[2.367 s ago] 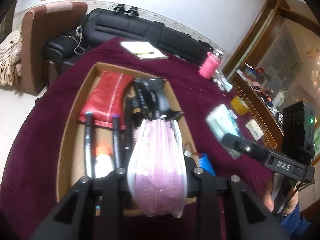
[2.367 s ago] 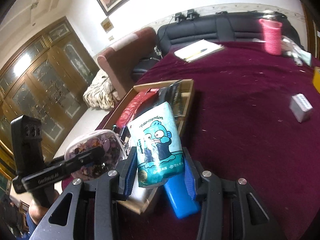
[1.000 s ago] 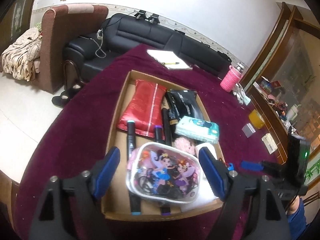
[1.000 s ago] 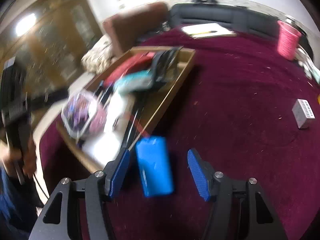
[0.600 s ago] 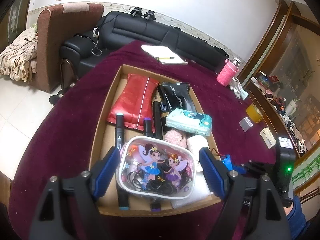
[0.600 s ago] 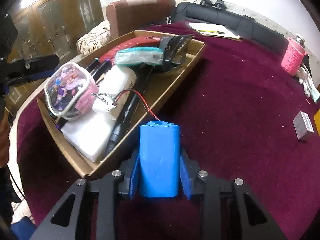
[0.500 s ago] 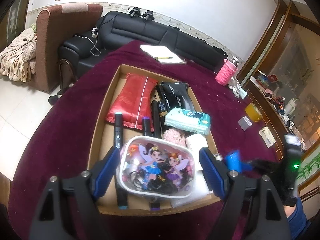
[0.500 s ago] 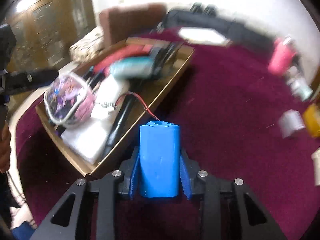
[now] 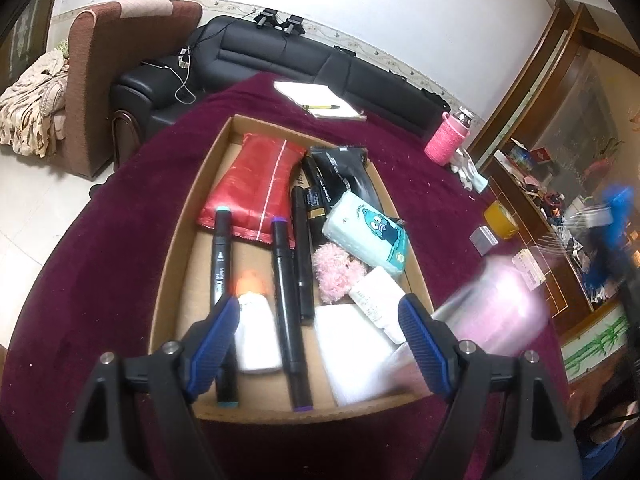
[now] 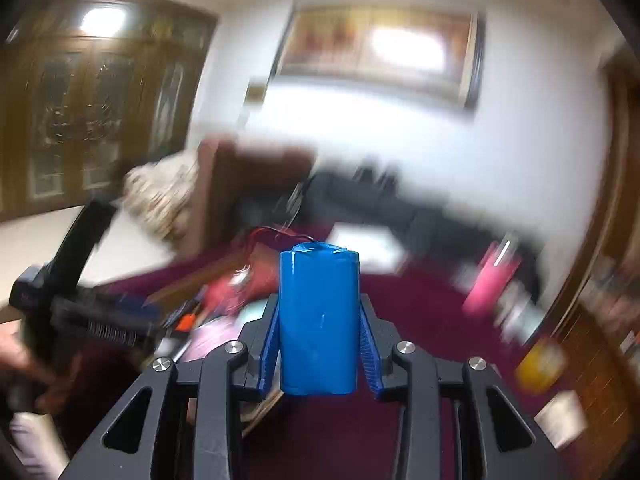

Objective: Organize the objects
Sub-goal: 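Grasp the blue battery with the right tool and carry it to the tray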

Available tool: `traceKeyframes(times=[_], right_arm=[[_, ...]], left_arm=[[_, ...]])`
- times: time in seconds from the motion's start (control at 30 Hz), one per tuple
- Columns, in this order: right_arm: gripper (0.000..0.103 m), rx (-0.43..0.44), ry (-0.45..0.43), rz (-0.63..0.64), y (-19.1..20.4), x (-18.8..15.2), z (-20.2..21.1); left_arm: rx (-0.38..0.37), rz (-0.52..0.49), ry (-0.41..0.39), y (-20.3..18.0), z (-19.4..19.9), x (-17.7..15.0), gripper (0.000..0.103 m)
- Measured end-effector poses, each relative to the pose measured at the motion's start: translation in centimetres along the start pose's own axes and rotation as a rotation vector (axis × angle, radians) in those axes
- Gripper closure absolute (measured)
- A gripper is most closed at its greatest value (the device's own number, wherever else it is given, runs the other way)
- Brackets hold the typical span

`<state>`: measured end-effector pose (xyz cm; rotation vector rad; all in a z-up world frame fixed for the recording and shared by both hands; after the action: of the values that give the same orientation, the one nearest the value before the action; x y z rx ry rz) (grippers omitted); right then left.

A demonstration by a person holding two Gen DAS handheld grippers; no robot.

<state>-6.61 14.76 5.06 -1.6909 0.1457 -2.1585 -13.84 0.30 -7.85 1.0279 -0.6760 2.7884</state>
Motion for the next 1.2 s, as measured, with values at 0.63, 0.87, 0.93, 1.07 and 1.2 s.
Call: traceKeyframes(times=[0.63, 0.87, 0.93, 1.07, 1.2], right_arm=[[0.064, 0.07, 0.135, -0.194, -3.1, -2.4, -3.7], [0.064, -0.054, 0.254, -0.468, -15.3, -11.3, -1.2], [0.064, -0.098, 0.274, -0.509, -18.6, -13.0, -1.3], [0.064, -0.19, 0.305, -0.563, -24.1, -17.2, -1.1], [0.065, -0.213, 0.327, -0.669, -27.3, -20.9, -1.8]], left_arm=[[-0.03, 0.002, -0.029, 0.0, 1.5, 0.5, 0.022], [-0.141, -0.129, 0.014, -8.3, 1.0, 1.7, 0.021], [-0.154, -0.168, 0.044, -11.2, -0.1, 1.9, 0.02], [-0.203, -0.242, 0.149, -18.8, -3.6, 1.3, 0.019], [-0.213, -0.281, 0.212, -25.0, -7.6, 1.1, 0.018]])
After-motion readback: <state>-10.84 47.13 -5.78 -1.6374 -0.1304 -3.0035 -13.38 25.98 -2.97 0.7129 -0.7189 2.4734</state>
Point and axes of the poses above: each gripper's, at about its wrist camera, not at the fingertips, and z roughly against the way its jaws point, y to its left, x to its top, the point moved 9 cm from there along -z, roughly the way its jaws point, and after that the axes turned 2 degrees about x, right-handed, at the moved point
